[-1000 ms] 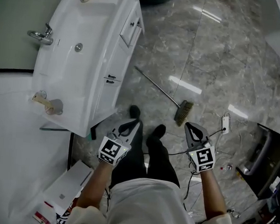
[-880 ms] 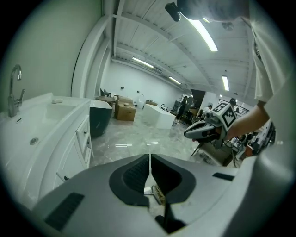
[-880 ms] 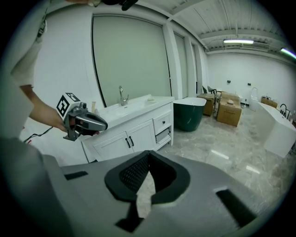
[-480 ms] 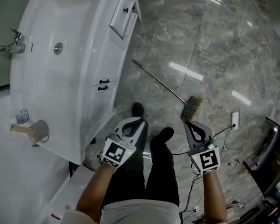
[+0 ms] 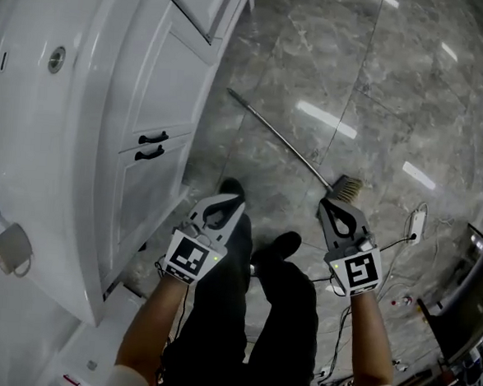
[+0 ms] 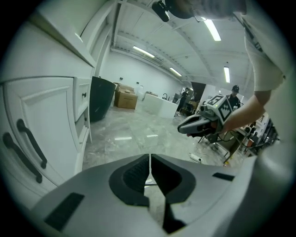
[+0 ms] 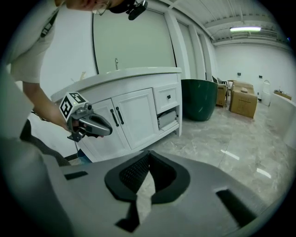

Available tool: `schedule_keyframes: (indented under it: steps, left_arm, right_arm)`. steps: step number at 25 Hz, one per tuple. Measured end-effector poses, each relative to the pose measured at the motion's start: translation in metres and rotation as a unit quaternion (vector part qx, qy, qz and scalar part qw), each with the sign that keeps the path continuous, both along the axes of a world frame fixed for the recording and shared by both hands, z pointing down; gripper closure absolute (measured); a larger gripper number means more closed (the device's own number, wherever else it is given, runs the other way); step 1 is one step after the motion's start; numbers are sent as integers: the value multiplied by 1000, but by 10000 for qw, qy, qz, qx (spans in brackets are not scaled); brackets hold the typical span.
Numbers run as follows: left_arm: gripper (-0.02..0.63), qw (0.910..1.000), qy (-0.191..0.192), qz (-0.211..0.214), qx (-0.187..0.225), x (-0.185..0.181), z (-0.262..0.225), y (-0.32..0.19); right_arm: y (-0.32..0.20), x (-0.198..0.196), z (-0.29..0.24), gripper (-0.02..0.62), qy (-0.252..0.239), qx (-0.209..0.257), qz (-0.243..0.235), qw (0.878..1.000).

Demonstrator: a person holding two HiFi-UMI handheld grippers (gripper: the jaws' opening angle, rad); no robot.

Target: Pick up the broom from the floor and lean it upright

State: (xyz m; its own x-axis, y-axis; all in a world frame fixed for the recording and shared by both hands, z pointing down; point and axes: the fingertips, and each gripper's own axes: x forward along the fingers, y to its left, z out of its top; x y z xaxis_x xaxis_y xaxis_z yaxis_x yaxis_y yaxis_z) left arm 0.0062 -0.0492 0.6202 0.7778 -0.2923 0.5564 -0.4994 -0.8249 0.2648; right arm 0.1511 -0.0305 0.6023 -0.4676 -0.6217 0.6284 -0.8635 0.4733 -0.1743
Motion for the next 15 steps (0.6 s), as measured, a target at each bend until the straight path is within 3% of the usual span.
schedule_keyframes:
  steps: [11,15]
  left_arm:
    - [591,9993,75,356,-96,18,157,-24]
    - [591,9993,214,291,-109,19,201,-42]
  right_arm:
    - [-39,11,175,577,35,-34,-459,9989]
    - [-60,13,225,573,133,9,-780,9969]
